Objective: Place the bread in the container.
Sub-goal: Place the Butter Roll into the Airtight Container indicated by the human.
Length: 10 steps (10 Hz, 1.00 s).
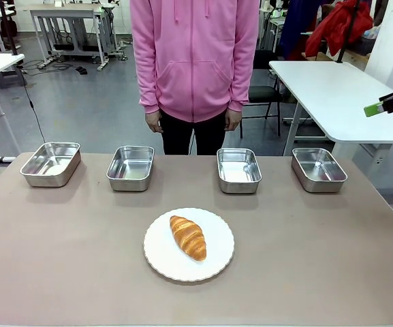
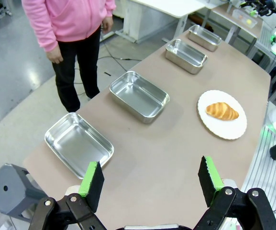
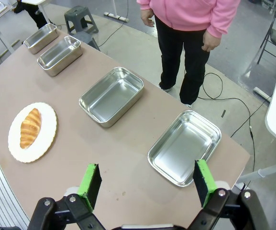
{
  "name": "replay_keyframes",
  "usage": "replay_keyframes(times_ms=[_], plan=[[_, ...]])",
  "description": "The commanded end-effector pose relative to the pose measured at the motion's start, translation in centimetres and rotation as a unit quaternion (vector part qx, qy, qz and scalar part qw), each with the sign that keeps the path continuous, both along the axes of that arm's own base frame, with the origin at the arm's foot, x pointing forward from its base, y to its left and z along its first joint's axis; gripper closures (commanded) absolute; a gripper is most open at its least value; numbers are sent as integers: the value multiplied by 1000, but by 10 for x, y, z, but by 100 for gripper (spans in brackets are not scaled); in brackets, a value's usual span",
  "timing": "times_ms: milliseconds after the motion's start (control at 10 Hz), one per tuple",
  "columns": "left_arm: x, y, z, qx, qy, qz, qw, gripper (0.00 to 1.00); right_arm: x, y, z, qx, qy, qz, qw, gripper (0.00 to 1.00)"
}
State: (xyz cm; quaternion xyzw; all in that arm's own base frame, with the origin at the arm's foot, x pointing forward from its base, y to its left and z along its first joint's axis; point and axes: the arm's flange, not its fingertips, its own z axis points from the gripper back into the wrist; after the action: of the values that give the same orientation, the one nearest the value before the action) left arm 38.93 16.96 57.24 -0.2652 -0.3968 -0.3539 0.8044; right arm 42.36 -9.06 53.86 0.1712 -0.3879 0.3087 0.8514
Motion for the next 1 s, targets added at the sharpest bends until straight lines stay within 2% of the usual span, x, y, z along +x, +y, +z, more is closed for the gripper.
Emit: replay_keyframes(times_ms=[0, 900], plan=[[0, 2, 2, 1, -4, -1, 1000, 0, 1, 0, 0, 5, -6, 5, 1000, 0], [0, 2, 2, 1, -4, -1, 1000, 0, 1, 0, 0, 5, -6, 5, 1000, 0]])
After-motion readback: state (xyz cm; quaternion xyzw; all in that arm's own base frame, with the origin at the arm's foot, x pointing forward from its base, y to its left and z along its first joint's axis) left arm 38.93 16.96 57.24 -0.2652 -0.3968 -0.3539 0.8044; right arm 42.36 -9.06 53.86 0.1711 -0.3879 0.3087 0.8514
